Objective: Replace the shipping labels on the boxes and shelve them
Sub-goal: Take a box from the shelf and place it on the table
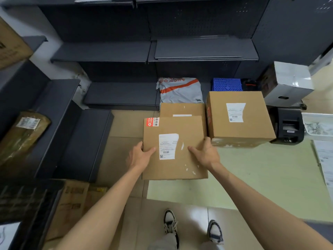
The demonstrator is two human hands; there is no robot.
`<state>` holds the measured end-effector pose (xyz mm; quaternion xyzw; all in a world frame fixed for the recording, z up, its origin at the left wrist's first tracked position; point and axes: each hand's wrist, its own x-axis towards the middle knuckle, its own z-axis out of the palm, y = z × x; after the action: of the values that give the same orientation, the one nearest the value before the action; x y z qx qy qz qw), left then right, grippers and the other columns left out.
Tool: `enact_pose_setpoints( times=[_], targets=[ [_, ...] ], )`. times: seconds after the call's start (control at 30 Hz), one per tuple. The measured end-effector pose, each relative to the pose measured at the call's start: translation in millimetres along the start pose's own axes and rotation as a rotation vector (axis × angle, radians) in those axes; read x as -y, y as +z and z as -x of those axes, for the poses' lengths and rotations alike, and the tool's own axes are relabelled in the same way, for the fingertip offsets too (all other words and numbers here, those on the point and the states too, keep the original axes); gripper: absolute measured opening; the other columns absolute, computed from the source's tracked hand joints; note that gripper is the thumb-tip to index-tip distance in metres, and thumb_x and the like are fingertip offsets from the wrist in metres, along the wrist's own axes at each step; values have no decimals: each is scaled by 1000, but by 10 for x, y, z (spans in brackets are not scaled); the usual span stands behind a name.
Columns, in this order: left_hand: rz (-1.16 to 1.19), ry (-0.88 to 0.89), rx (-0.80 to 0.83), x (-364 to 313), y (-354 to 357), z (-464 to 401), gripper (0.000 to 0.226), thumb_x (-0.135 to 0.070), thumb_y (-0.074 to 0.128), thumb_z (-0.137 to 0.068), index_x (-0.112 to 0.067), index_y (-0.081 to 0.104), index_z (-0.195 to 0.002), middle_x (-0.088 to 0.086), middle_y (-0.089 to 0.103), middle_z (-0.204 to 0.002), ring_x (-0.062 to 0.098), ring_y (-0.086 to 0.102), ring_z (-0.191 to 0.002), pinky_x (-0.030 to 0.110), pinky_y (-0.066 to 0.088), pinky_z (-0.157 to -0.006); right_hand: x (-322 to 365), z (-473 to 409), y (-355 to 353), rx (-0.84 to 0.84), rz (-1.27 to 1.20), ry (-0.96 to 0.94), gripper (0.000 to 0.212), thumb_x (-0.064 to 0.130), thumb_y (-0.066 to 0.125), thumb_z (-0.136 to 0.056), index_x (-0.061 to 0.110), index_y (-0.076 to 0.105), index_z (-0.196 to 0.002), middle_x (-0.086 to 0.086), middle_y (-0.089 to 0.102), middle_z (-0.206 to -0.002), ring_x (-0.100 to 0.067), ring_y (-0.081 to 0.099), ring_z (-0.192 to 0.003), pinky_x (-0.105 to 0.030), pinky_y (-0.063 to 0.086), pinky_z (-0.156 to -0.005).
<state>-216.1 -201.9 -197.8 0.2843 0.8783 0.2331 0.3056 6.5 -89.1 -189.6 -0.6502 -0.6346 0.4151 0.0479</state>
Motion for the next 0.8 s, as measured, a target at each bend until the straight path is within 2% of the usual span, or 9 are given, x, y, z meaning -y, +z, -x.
enact_pose_setpoints(
  times=[0.1, 0.17, 0.27, 0.4, 0.47, 0.57, 0.8],
  targets=[
    [-11, -1, -64, 91, 42, 312, 57, -62, 71, -82, -24, 62, -123, -9, 64, -110, 25, 64, -105, 42, 52, -90, -150, 154, -35, 22, 25, -95, 69, 52, 65, -85, 15, 34, -134, -11, 60, -126, -33, 54, -117, -42, 46, -90],
    [4, -3, -91, 149, 119, 526, 64, -67, 70, -80, -29, 59, -130, -8, 67, -121, 25, 63, -111, 43, 52, -91, -297, 246, -96, 34, 30, -144, 71, 52, 65, -85, 17, 32, -137, -11, 60, -125, -33, 55, -117, -41, 46, -89],
    [-14, -27, -105, 175, 324, 901, 64, -69, 68, -79, -33, 57, -132, -7, 68, -126, 24, 63, -114, 40, 51, -89, -591, 363, -250, 77, 52, -177, 78, 55, 64, -84, 22, 28, -144, -9, 60, -126, -32, 55, -118, -41, 46, -91],
    [-77, -33, -68, 49, 729, 1384, 74, -66, 69, -81, -35, 44, -144, -8, 62, -135, 25, 60, -121, 38, 47, -88, -1128, 486, -507, 126, 71, -197, 63, 55, 63, -84, 22, 35, -130, -9, 61, -120, -33, 57, -111, -41, 47, -86],
    [-50, -38, -36, -15, 962, 1555, 79, -70, 68, -77, -37, 41, -143, -7, 61, -135, 25, 59, -121, 39, 49, -89, -1395, 526, -646, 126, 84, -193, 60, 54, 62, -85, 21, 36, -127, -10, 61, -119, -33, 56, -110, -42, 47, -85],
    [-23, -31, 10, -90, 1330, 1728, 95, -79, 63, -68, -36, 35, -147, -8, 59, -138, 24, 56, -125, 47, 51, -97, -1803, 556, -867, 124, 82, -162, 65, 53, 62, -86, 19, 33, -134, -11, 61, -121, -34, 55, -112, -42, 47, -86],
    [-140, 48, 130, -660, 2112, 1799, 99, -74, 68, -73, -35, 27, -153, -9, 54, -144, 22, 55, -127, 48, 51, -97, -2595, 415, -1451, 62, 38, -42, 75, 51, 63, -88, 22, 25, -145, -12, 58, -131, -37, 57, -114, -44, 48, -91]
  ],
)
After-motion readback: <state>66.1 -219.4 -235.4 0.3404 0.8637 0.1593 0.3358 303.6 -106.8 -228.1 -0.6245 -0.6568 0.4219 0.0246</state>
